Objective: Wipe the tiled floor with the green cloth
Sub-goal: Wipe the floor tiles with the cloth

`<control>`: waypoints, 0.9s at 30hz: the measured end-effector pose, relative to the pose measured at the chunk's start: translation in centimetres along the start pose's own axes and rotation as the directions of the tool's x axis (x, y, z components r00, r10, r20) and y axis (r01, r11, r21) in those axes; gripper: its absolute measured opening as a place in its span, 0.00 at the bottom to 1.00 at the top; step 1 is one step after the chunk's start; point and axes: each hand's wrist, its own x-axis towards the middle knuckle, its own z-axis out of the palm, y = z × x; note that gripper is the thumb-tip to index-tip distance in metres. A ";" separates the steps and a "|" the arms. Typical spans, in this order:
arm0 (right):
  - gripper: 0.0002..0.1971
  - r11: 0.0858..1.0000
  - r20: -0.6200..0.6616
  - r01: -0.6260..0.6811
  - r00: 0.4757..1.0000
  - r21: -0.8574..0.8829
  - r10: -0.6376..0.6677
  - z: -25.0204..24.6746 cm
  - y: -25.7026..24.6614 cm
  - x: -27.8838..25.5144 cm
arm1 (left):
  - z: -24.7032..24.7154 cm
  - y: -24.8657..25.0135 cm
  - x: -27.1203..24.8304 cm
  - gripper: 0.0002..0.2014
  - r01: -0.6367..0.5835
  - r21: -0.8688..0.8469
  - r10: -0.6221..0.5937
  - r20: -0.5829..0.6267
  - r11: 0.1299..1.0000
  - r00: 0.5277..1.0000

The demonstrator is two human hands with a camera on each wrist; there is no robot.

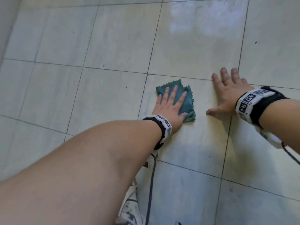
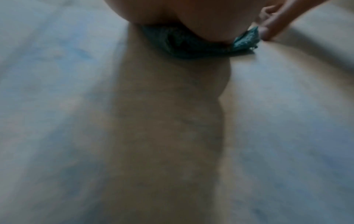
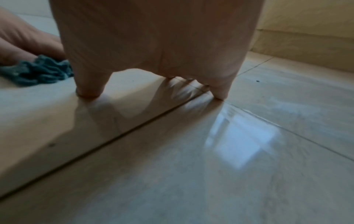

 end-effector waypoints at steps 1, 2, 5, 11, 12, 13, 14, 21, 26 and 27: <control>0.70 1.000 -0.002 -0.004 1.000 0.014 0.004 0.2 -0.4 -0.4 | -0.1 -2.1 -0.3 0.38 0.062 -0.024 -0.062 -0.005 0.998 0.998; 0.69 1.000 -0.008 -0.005 1.000 0.022 0.005 0.4 -0.8 -0.8 | -0.2 -4.4 -0.6 0.38 0.143 -0.050 -0.143 -0.005 0.988 0.990; 0.67 1.000 -0.028 0.022 0.999 0.009 -0.021 1.6 -2.7 -1.8 | -0.6 -9.9 -1.8 0.38 0.364 -0.096 -0.362 0.035 0.927 0.932; 0.66 0.994 0.010 0.108 0.994 -0.026 -0.108 2.6 -7.2 -2.6 | 0.8 -3.2 -2.4 0.39 0.186 -0.045 -0.185 0.024 0.982 0.982; 0.67 0.994 0.016 0.109 0.994 -0.022 -0.108 2.4 -7.8 -2.4 | 1.1 -1.8 -2.4 0.39 0.110 -0.022 -0.109 0.025 0.994 0.994; 0.67 0.994 0.021 0.107 0.994 -0.015 -0.107 2.1 -8.3 -2.1 | 1.3 -0.9 -2.3 0.39 0.058 -0.007 -0.057 0.024 0.998 0.998; 0.68 0.995 0.025 0.101 0.995 -0.010 -0.101 1.9 -8.7 -2.0 | 1.4 -0.6 -2.1 0.39 0.025 0.010 -0.025 0.020 1.000 0.999; 0.73 0.997 0.054 0.067 0.996 -0.046 -0.065 1.1 -9.6 -1.7 | -1.7 -4.7 2.3 0.40 -0.004 0.036 0.004 -0.016 0.999 1.000; 0.77 0.996 0.101 0.043 0.994 -0.079 -0.035 0.3 -10.8 -0.9 | -2.9 -8.4 3.6 0.39 0.045 0.025 -0.044 -0.027 0.999 0.999; 0.78 0.995 0.111 0.039 0.993 -0.087 -0.029 0.0 -11.1 -0.6 | -3.0 -9.1 3.8 0.38 0.045 0.024 -0.044 -0.033 0.999 0.998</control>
